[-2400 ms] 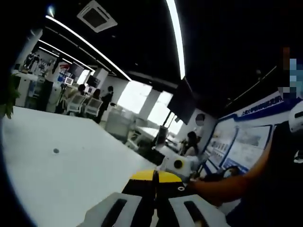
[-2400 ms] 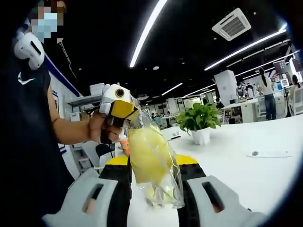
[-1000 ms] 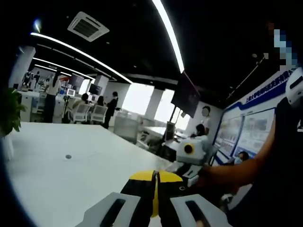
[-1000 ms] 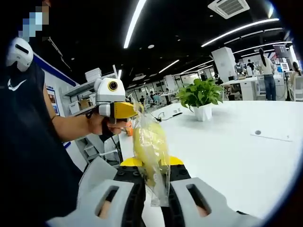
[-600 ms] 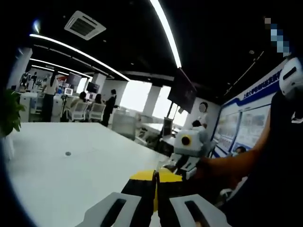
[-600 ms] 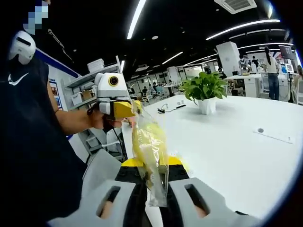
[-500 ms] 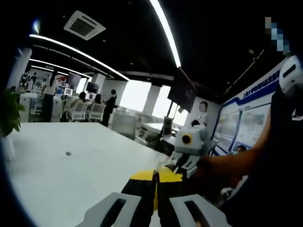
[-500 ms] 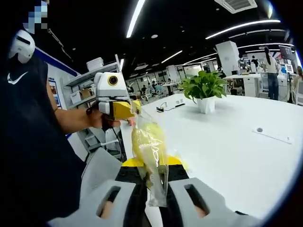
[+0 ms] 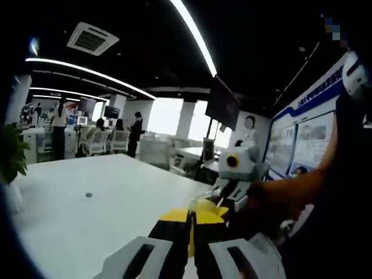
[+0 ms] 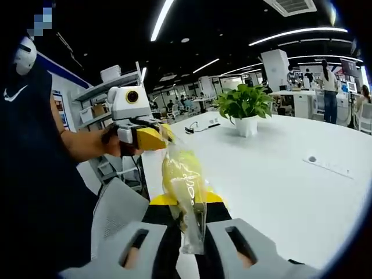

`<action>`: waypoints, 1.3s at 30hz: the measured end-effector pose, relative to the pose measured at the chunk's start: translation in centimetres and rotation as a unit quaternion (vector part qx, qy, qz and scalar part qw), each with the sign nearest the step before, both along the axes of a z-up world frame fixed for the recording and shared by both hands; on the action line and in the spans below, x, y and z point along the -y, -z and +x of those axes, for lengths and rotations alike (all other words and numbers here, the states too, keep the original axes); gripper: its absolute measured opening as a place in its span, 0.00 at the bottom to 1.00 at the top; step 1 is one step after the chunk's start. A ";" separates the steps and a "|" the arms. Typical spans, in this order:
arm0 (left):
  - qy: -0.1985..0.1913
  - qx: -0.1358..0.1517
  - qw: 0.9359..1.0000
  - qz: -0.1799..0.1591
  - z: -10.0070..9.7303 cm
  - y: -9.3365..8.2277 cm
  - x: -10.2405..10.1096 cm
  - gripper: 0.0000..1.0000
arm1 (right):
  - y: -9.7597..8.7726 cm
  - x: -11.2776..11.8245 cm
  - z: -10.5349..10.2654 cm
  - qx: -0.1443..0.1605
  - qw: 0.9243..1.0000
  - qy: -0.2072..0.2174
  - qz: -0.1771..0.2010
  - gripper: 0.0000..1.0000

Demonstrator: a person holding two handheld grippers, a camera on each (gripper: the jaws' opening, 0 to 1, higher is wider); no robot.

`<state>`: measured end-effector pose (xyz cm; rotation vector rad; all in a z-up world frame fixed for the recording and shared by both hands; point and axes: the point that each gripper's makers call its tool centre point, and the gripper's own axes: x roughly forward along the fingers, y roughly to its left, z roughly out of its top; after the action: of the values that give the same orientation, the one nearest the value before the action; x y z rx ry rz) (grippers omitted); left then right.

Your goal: Compare the silicone blocks by pressing each to a similar depth, holding the contact briefly, and releasing to observe deformation and rebound differences across the visible hardness samples.

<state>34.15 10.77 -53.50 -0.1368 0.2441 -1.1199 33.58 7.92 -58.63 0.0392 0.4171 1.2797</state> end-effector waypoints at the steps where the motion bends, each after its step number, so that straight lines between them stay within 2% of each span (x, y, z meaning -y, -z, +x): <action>1: -0.004 -0.014 1.000 -0.005 -0.1 -0.1 0.0 0.00 | -0.1 0.0 -0.1 -0.001 1.000 -0.001 0.002 0.01; 4: 0.000 -0.031 1.000 -0.006 -0.2 -0.1 0.1 0.00 | -0.1 0.0 -0.3 -0.008 1.000 0.000 0.008 0.02; 8: 0.000 -0.025 1.000 -0.004 -0.1 0.1 0.4 0.00 | 0.1 0.2 -0.3 -0.006 1.000 0.009 0.013 0.03; 12: 0.002 -0.036 0.999 -0.027 0.1 -0.1 0.8 0.00 | -0.3 0.8 -0.1 0.002 1.000 0.015 0.011 0.01; 13: 0.004 -0.035 0.999 -0.027 0.0 -0.1 0.8 0.00 | -0.3 0.8 -0.3 -0.013 1.000 0.013 0.007 0.00; 15: 0.012 -0.012 1.000 -0.007 0.0 0.1 1.0 0.00 | -0.2 0.9 -0.3 0.000 1.000 0.012 -0.010 0.00; 17: 0.011 -0.008 1.000 -0.001 -0.1 0.1 1.3 0.00 | -0.1 1.0 -0.4 -0.006 1.000 0.010 -0.012 0.00; 20: 0.011 0.001 1.000 -0.006 0.2 -0.1 1.3 0.00 | -0.1 1.3 0.0 -0.003 1.000 0.023 0.005 0.00; 25: -0.006 -0.019 1.000 -0.012 0.9 -0.6 1.6 0.00 | -0.1 1.2 0.3 0.003 0.999 0.033 0.036 0.05; 26: -0.008 -0.020 1.000 -0.010 0.9 -0.6 1.6 0.00 | -0.1 1.2 0.5 -0.004 0.998 0.041 0.040 0.06; 27: -0.013 -0.021 1.000 -0.005 1.1 -0.5 1.6 0.00 | 0.2 1.1 0.5 -0.010 0.998 0.045 0.034 0.07; 29: -0.019 -0.019 1.000 0.007 1.5 -0.3 1.5 0.00 | 0.1 0.9 0.7 -0.003 0.998 0.052 0.030 0.09; 32: -0.016 -0.020 0.999 -0.031 1.7 -1.9 1.7 0.00 | -0.6 1.0 1.4 0.008 0.996 0.069 0.054 0.12; 39: -0.010 -0.003 1.000 -0.021 2.0 -2.7 2.5 0.00 | -1.0 1.6 1.8 0.016 0.994 0.085 0.060 0.19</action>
<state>36.15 8.29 -50.81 -0.1803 0.2238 -1.1050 35.39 6.34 -57.66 0.1533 0.3024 1.1338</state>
